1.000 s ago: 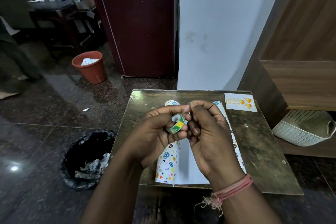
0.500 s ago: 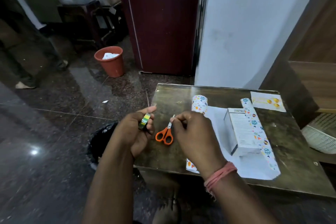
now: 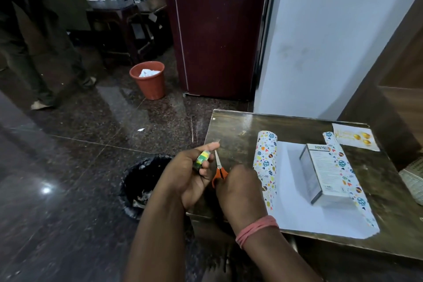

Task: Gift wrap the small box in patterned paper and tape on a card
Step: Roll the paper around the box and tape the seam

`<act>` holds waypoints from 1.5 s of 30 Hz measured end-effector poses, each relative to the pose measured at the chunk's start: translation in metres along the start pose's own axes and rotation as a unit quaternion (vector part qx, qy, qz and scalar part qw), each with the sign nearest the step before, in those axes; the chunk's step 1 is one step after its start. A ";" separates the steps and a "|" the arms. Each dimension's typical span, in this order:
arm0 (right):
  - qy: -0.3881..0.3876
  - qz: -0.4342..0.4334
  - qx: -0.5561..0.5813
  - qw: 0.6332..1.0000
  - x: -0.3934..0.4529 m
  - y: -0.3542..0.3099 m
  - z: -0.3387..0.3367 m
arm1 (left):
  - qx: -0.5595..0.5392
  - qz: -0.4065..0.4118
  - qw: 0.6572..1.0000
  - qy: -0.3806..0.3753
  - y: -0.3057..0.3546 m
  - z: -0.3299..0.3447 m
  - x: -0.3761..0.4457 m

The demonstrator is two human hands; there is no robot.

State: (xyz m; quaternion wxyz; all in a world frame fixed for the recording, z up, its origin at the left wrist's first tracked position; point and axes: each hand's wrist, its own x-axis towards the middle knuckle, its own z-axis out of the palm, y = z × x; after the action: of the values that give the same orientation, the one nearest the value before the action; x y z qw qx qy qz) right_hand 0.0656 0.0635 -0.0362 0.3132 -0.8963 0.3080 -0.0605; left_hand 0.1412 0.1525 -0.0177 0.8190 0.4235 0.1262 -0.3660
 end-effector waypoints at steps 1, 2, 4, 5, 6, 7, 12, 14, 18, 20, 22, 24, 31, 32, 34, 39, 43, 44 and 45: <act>-0.004 0.003 0.011 1.000 0.001 0.000 0.000 | -0.002 0.002 1.000 -0.003 0.001 0.000 0.000; -0.007 0.003 0.017 1.000 0.001 0.000 0.000 | 0.000 0.006 1.000 -0.004 0.001 0.000 0.000; -0.010 -0.007 0.020 1.000 -0.001 -0.001 -0.006 | 0.002 0.022 1.000 -0.001 0.002 0.000 -0.001; -0.004 -0.018 0.020 1.000 -0.003 -0.003 -0.011 | -0.002 0.033 0.999 0.000 0.003 0.001 -0.001; 0.007 -0.028 0.021 0.999 -0.004 -0.004 -0.017 | -0.009 0.046 0.999 -0.001 0.004 0.002 -0.001; 0.023 -0.034 0.029 0.999 -0.003 -0.004 -0.026 | -0.018 0.057 0.998 -0.002 0.005 0.003 0.000; -0.047 -0.014 0.190 0.980 0.016 0.023 -0.077 | -0.032 0.054 0.998 -0.030 -0.004 0.024 0.004; -0.085 0.019 0.270 0.959 0.022 0.039 -0.089 | -0.032 0.033 0.998 -0.045 -0.012 0.036 0.007; -0.163 0.112 0.560 0.805 0.022 0.048 -0.097 | -0.015 0.015 0.998 -0.058 -0.027 0.056 0.014; -0.184 0.120 0.615 0.758 0.021 0.051 -0.101 | -0.011 0.017 0.998 -0.061 -0.030 0.061 0.019; -0.189 0.125 0.632 0.741 0.022 0.056 -0.102 | -0.011 0.019 0.998 -0.061 -0.031 0.063 0.023; -0.188 0.136 0.634 0.738 0.024 0.062 -0.099 | -0.013 0.021 0.998 -0.059 -0.032 0.062 0.025; -0.329 0.108 0.581 0.737 0.017 0.077 -0.100 | -0.026 0.000 0.997 -0.076 -0.025 0.058 0.029; -0.344 0.101 0.577 0.734 0.016 0.079 -0.100 | -0.029 -0.010 0.996 -0.084 -0.024 0.058 0.029; -0.373 0.085 0.572 0.725 0.016 0.082 -0.103 | -0.029 -0.029 0.994 -0.102 -0.023 0.057 0.029; -0.409 0.060 0.569 0.711 0.020 0.086 -0.106 | -0.018 -0.063 0.989 -0.131 -0.025 0.060 0.026; -0.415 0.056 0.558 0.716 0.021 0.087 -0.107 | -0.004 -0.073 0.987 -0.141 -0.023 0.060 0.023; -0.417 0.054 0.556 0.717 0.020 0.088 -0.108 | -0.006 -0.076 0.987 -0.143 -0.022 0.058 0.024; -0.418 0.052 0.555 0.718 0.020 0.088 -0.109 | -0.011 -0.078 0.986 -0.146 -0.021 0.057 0.024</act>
State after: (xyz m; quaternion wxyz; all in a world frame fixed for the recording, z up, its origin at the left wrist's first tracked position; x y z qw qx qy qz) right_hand 0.0036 -0.0597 -0.0042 0.8539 -0.4787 0.1029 0.1764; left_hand 0.1367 0.0879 -0.0080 0.8020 0.3457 0.0424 -0.4853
